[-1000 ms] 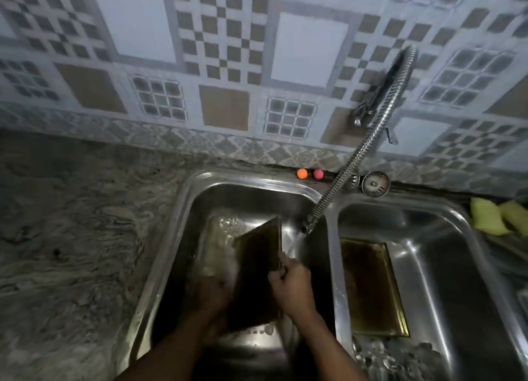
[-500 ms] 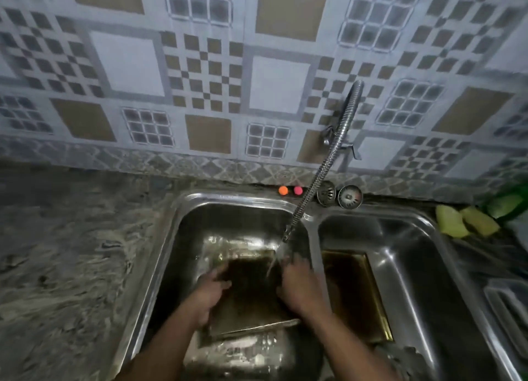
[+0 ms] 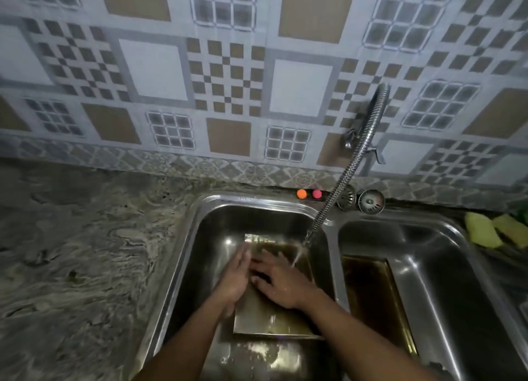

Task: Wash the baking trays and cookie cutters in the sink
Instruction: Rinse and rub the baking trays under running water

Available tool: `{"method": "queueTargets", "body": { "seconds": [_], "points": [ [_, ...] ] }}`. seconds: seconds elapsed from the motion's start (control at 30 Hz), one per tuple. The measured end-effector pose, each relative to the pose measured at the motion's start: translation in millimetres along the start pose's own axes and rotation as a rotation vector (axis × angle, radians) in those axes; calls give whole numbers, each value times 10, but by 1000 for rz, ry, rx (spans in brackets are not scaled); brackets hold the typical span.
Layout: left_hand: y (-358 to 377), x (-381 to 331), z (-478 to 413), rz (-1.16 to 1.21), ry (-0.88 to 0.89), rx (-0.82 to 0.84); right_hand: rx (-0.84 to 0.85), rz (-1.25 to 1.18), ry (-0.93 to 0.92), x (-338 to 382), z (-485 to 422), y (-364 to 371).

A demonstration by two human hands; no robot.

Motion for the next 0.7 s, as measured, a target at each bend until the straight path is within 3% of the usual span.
{"method": "queueTargets", "body": {
  "seconds": [0.03,0.17,0.2,0.3,0.43,0.5,0.6,0.7],
  "points": [
    [-51,20,-3,-17,10,-25,-26,14,60,-119,32,-6],
    [119,23,-5,-65,48,55,-311,-66,656,-504,194,-337],
    [192,10,-12,-60,52,70,-294,-55,679,-448,163,-346],
    [273,-58,-64,23,38,34,-102,10,326,28,14,-116],
    [-14,-101,-192,53,43,-237,101,-94,21,363,270,58],
    [-149,-102,-204,8,75,-332,66,-193,75,198,412,-18],
    [-285,-30,-132,20,30,-442,-95,-189,368,-273,619,-225],
    [-320,-49,-92,41,34,-481,-133,36,325,-211,695,-232]
  ]
}}
Point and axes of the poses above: each hand's wrist, its own z-axis away from the middle knuckle, its own y-axis out of the palm, x = y × z, the point moved 8 cm from there along -z, towards the middle knuckle, and after that the axes turned 3 degrees about -x, right-handed, at the moved point
